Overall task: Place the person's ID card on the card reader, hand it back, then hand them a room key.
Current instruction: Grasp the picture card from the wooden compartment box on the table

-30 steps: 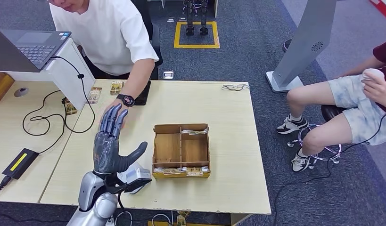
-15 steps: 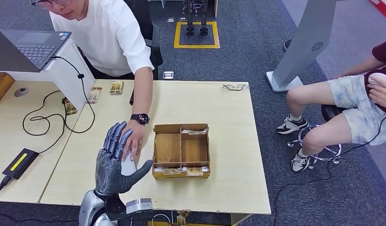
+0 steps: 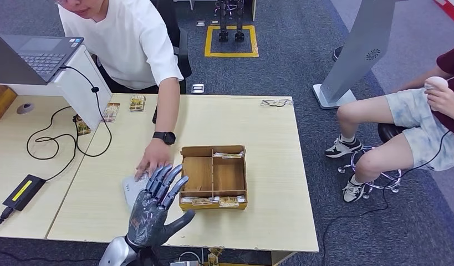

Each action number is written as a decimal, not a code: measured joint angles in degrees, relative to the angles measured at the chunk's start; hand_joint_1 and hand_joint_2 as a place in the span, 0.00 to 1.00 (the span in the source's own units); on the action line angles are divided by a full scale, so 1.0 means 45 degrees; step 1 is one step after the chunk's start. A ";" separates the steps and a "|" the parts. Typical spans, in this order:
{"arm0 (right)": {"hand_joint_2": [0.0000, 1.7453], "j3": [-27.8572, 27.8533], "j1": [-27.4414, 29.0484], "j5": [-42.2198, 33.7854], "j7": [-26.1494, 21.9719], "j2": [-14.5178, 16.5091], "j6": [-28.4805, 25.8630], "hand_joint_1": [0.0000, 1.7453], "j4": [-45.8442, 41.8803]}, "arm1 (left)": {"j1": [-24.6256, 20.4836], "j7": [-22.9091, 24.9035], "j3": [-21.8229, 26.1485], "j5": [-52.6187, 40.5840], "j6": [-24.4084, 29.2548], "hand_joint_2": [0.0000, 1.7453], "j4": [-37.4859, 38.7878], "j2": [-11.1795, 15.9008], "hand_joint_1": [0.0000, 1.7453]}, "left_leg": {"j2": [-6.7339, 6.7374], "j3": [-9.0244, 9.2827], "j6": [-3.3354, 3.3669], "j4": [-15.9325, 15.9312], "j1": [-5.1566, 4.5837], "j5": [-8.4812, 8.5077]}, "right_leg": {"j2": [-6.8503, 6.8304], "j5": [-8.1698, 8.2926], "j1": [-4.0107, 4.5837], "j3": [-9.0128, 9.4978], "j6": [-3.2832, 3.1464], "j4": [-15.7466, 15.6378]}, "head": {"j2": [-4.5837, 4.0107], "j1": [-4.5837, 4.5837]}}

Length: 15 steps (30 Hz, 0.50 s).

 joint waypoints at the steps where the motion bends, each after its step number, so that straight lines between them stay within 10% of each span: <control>1: 1.00 -0.0006 -0.0001 0.0000 0.0005 0.0005 0.0000 0.00 -0.0005 | -0.0024 0.0106 -0.0107 -0.0088 -0.0006 1.00 0.0000 -0.0004 0.00 | 0.0000 0.0000 0.0000 0.0000 0.0000 0.0000 | 0.0000 0.0000 0.0000 0.0000 0.0000 0.0000 | 0.0000 0.0001; 15: 1.00 0.0013 -0.0111 0.0000 -0.0004 0.0025 -0.0064 0.00 0.0019 | -0.0853 0.1468 -0.1279 -0.1627 -0.0251 1.00 0.0143 -0.0087 0.00 | 0.0001 0.0000 0.0000 0.0000 0.0000 0.0000 | 0.0002 0.0002 0.0000 0.0001 0.0000 0.0000 | 0.0000 0.0000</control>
